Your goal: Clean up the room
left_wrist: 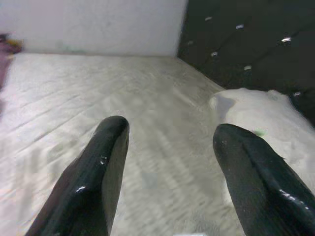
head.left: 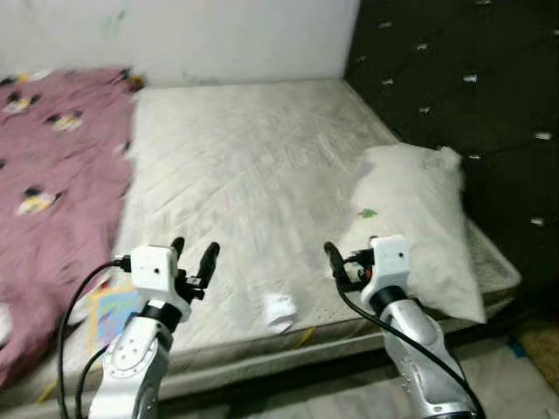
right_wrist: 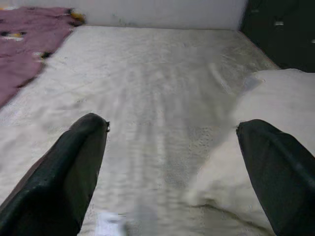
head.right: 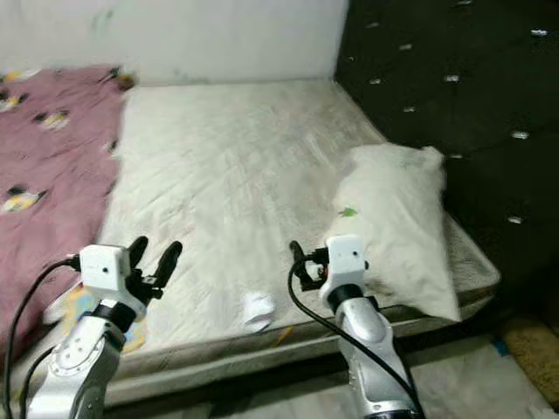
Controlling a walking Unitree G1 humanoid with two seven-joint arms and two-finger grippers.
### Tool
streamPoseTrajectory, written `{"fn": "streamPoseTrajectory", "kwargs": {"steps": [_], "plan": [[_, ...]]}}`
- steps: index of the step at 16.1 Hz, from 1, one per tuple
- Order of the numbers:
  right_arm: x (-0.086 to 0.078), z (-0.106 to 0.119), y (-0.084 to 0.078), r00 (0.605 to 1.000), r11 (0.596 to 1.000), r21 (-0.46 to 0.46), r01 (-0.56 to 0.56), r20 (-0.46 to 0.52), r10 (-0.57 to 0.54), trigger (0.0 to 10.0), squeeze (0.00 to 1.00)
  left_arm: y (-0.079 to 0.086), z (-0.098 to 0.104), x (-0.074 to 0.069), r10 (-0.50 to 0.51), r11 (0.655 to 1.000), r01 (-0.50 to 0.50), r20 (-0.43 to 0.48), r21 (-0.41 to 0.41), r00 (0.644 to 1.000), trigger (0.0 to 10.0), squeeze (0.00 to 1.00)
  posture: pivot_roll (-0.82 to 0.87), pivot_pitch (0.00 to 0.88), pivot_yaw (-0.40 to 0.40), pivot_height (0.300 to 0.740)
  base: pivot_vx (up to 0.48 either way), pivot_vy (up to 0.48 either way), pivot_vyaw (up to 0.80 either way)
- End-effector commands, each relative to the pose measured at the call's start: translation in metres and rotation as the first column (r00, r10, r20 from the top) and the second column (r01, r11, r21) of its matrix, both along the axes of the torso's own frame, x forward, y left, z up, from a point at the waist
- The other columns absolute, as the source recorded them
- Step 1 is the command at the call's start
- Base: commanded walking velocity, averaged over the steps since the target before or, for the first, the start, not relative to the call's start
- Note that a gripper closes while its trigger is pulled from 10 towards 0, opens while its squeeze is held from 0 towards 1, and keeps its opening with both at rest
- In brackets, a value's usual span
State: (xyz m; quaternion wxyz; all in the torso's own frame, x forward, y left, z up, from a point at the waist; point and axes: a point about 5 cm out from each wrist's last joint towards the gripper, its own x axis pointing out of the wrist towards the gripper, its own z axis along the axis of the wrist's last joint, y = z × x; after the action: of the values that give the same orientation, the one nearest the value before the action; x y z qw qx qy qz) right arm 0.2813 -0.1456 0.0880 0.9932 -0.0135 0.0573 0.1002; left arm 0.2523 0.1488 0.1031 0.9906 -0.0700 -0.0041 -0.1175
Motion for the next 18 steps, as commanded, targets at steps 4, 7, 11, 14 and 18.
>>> {"fn": "streamPoseTrajectory", "kwargs": {"steps": [4, 7, 11, 14, 18], "plan": [[0.000, 0.001, -0.008, 1.000, 1.000, -0.012, 0.020, 0.009, -0.020, 10.0, 0.00, -0.005, -0.001, -0.001, -0.008, 1.000, 0.008, -0.011, 0.003, 1.000, 10.0, 0.00, -0.02, 0.046, -0.058, 0.740, 0.000, 0.000, 0.57], [0.000, 0.001, -0.008, 1.000, 1.000, -0.012, 0.019, 0.007, -0.019, 10.0, 0.00, -0.005, -0.003, -0.001, 0.002, 1.000, -0.002, -0.018, 0.005, 1.000, 10.0, 0.00, -0.02, 0.038, -0.059, 0.740, 0.000, 0.000, 0.00], [-0.001, -0.003, -0.010, 1.000, 1.000, -0.007, 0.024, -0.005, -0.024, 10.0, 0.00, -0.007, -0.007, -0.003, 0.005, 1.000, -0.005, -0.038, -0.004, 0.999, 10.0, 0.00, -0.02, 0.029, -0.055, 0.740, 0.000, 0.000, 0.50], [-0.002, -0.006, -0.012, 0.999, 0.999, 0.020, 0.035, -0.016, -0.035, 10.0, 0.00, -0.007, -0.013, -0.005, 0.006, 1.000, -0.008, -0.063, -0.025, 0.998, 10.0, 0.00, -0.01, 0.022, -0.038, 0.740, 0.000, 0.000, 0.00], [-0.003, 0.004, -0.017, 0.998, 0.998, 0.022, 0.054, 0.028, -0.055, 10.0, 0.00, 0.003, -0.006, -0.005, 0.079, 0.997, -0.079, -0.032, 0.000, 0.996, 10.0, 0.00, -0.01, 0.027, -0.042, 0.740, 0.000, 0.000, 0.00]]}}
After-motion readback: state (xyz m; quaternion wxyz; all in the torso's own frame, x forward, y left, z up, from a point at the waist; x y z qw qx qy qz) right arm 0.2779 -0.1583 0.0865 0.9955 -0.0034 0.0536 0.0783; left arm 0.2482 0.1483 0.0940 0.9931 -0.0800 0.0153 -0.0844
